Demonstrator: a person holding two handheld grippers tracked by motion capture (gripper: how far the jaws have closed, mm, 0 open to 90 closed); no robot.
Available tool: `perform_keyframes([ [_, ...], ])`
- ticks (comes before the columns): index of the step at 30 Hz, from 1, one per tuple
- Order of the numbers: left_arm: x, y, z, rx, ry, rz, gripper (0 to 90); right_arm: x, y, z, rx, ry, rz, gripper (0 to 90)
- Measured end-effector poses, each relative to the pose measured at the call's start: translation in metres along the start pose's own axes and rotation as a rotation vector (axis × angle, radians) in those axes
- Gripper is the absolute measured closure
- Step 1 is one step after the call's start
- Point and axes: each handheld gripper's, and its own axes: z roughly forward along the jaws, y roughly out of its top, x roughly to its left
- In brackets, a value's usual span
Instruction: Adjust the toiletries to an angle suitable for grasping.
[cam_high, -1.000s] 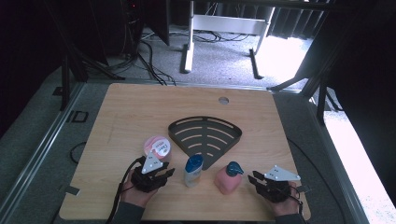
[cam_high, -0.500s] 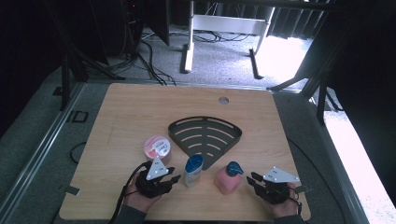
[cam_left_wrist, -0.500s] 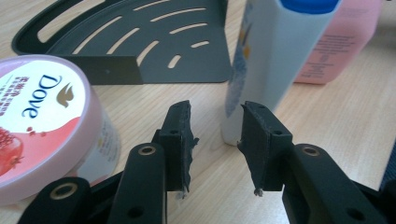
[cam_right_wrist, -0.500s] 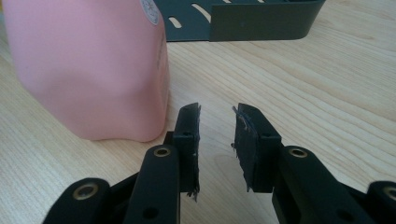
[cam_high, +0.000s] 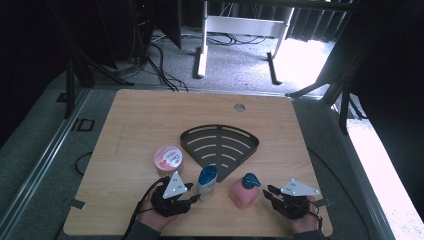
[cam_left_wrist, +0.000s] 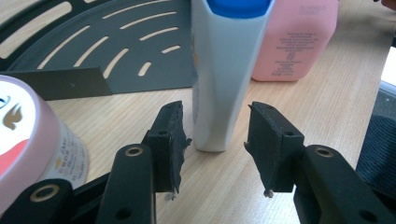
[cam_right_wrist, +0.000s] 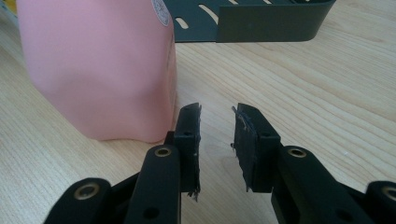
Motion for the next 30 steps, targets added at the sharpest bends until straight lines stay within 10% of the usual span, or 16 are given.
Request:
perform_keyframes([
  [16, -0.019, 0.006, -0.001, 0.006, -0.063, 0.055, 83.7, 0.0, 0.0, 0.001, 0.002, 0.009, -0.002, 70.7],
  [30, -0.043, 0.031, 0.036, 0.003, -0.035, 0.131, 89.7, 0.0, 0.002, 0.004, -0.005, 0.013, -0.003, 70.7],
])
